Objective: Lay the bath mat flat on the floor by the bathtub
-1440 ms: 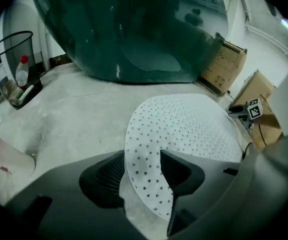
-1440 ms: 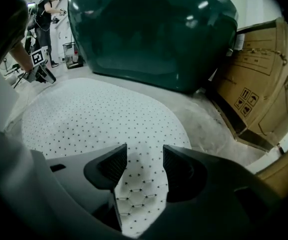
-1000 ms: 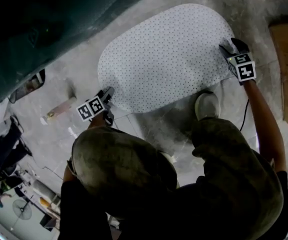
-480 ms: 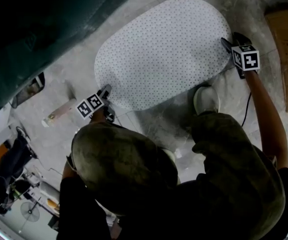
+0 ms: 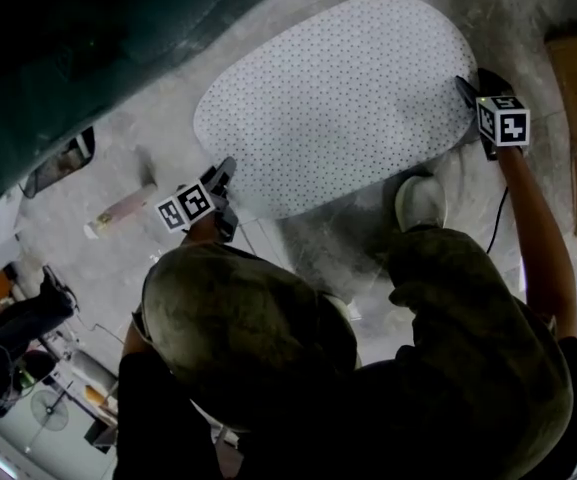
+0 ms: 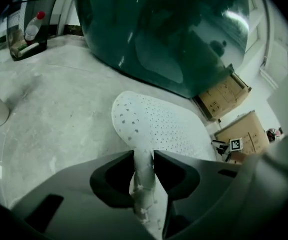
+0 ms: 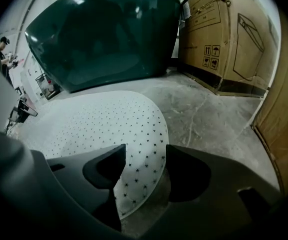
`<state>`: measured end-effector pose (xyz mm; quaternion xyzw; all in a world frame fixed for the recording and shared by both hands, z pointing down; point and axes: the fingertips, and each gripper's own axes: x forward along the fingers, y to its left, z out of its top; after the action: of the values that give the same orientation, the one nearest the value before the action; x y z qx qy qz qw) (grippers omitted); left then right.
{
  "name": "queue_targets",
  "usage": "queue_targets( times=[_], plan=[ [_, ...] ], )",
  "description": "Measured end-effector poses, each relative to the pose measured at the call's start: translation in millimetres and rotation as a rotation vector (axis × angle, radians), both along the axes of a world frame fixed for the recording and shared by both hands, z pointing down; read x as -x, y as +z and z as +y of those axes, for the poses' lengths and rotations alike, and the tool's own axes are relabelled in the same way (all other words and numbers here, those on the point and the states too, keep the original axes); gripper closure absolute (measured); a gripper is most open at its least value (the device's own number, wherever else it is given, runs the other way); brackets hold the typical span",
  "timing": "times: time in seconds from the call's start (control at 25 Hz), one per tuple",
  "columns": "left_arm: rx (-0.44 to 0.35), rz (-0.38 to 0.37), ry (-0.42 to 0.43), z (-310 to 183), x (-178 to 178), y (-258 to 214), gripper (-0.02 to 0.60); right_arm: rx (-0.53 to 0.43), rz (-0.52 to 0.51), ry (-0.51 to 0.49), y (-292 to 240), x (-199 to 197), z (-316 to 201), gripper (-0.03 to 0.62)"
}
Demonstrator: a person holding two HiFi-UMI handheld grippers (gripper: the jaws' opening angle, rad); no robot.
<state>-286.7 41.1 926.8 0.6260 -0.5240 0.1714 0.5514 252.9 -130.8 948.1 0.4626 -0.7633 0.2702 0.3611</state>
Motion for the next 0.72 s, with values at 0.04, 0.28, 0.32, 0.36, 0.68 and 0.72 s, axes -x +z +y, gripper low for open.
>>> queue_targets(
  times=[0.04, 0.28, 0.32, 0.36, 0.68, 0.72],
  plan=[
    [-0.014, 0.025, 0.001, -1, 0, -4, 0.463, -0.004, -0.01, 0.006, -1, 1, -3, 0.336],
    [-0.11, 0.036, 0.063, -11, -11, -17, 0.522, 0.021, -0.029, -0.025, 7, 6, -18, 0.284],
    [-0.113, 0.031, 0.065, -11, -12, -16, 0.522, 0.026, -0.033, -0.025, 8, 4, -17, 0.284],
    [-0.115, 0.033, 0.058, -11, -10, -16, 0.522, 0.03, -0.035, -0.019, 8, 2, -17, 0.283],
    [-0.125, 0.045, -0.043, -14, 10, -21, 0.522, 0.073, -0.092, 0.022, 5, 22, -7, 0.515],
    [-0.137, 0.037, -0.03, -17, 11, -24, 0.522, 0.07, -0.101, 0.024, 5, 25, -4, 0.52]
  ],
)
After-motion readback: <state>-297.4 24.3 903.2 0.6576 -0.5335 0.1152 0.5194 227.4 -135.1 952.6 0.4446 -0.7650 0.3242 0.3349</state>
